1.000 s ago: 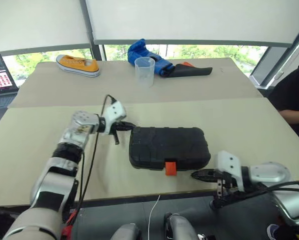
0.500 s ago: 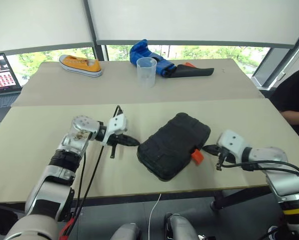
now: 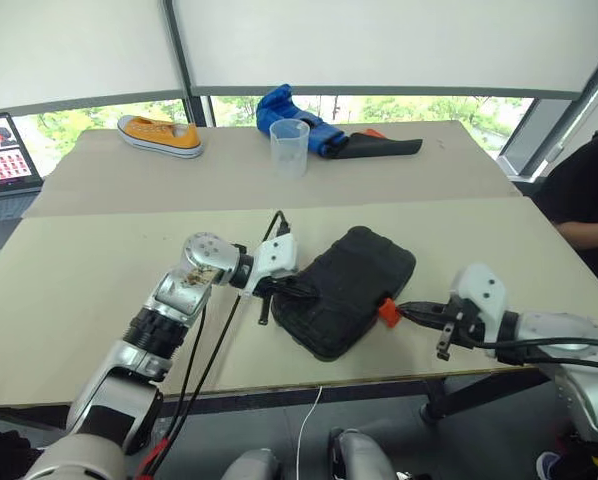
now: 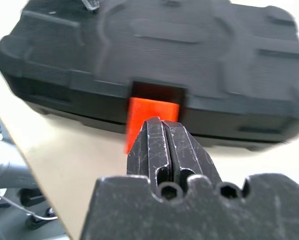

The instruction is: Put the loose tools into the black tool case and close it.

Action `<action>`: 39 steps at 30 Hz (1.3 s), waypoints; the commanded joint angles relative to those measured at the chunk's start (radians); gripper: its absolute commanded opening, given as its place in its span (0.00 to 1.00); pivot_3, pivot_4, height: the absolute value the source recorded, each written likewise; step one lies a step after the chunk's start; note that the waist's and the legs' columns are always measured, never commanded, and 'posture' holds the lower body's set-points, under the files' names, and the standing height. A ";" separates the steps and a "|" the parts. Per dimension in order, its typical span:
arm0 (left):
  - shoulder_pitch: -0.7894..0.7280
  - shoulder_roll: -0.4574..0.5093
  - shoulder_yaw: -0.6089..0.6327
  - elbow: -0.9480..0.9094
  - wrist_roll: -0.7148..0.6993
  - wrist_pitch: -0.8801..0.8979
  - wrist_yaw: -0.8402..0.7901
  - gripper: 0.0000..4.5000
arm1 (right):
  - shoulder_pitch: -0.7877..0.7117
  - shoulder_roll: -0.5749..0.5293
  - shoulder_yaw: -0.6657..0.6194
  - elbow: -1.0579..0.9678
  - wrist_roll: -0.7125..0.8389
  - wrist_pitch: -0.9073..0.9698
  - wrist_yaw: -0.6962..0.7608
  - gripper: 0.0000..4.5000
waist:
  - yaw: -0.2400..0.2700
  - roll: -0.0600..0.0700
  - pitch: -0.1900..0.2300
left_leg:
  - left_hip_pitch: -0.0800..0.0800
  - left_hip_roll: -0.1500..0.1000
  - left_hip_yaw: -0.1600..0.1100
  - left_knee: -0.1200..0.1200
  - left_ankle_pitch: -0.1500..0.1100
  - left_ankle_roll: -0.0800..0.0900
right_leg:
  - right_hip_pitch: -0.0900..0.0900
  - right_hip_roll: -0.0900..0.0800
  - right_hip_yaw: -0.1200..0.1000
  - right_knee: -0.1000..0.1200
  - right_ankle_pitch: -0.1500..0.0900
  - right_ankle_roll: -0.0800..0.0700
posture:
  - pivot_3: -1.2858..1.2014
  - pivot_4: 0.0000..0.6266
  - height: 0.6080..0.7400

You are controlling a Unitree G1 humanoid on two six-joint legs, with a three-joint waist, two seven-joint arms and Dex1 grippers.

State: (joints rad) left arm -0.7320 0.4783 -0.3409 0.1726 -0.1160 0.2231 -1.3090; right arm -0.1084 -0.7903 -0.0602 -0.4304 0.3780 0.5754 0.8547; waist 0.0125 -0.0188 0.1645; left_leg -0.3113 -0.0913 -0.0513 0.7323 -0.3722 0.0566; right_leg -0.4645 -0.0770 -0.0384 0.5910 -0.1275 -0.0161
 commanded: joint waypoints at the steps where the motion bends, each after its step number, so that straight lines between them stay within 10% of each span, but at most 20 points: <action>1: 0.047 0.015 -0.048 -0.029 0.033 0.016 -0.001 0.01 | -0.039 0.010 0.038 0.030 -0.040 0.010 -0.042 0.00 | 0.000 0.000 0.000 | 0.002 0.000 0.000 0.000 0.000 0.000 | 0.002 0.000 0.000 0.000 -0.002 0.003 | 0.52 0.24 0.88; 12: 0.029 0.003 -0.017 -0.029 0.021 0.032 0.048 0.01 | -0.057 0.058 0.114 0.103 -0.101 -0.004 -0.065 0.00 | -0.001 0.000 -0.001 | 0.007 0.000 0.000 -0.001 0.000 0.000 | 0.005 0.000 0.000 0.001 0.000 0.000 | 0.52 0.24 0.88; 21: 0.006 0.002 -0.010 0.005 0.023 0.010 0.045 0.01 | -0.066 -0.078 -0.070 -0.053 0.200 0.212 0.124 0.00 | -0.003 0.000 0.000 | 0.005 0.000 0.000 -0.002 0.000 0.000 | 0.004 0.001 0.000 -0.001 0.001 -0.002 | 0.52 0.24 0.88; 39: 0.002 -0.002 -0.036 0.029 0.040 -0.041 0.036 0.01 | -0.255 -0.042 0.097 0.106 0.065 0.147 0.062 0.00 | 0.001 0.000 0.000 | 0.003 0.001 -0.001 -0.004 0.000 0.000 | 0.004 0.001 -0.002 -0.007 0.002 -0.003 | 0.52 0.24 0.88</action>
State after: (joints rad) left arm -0.7517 0.4652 -0.3410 0.2067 -0.1131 0.1861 -1.2659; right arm -0.3501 -0.8295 0.0323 -0.3212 0.4523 0.7367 0.9165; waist 0.0137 -0.0186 0.1643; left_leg -0.3083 -0.0905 -0.0527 0.7286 -0.3725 0.0569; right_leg -0.4608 -0.0762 -0.0407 0.5843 -0.1257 -0.0186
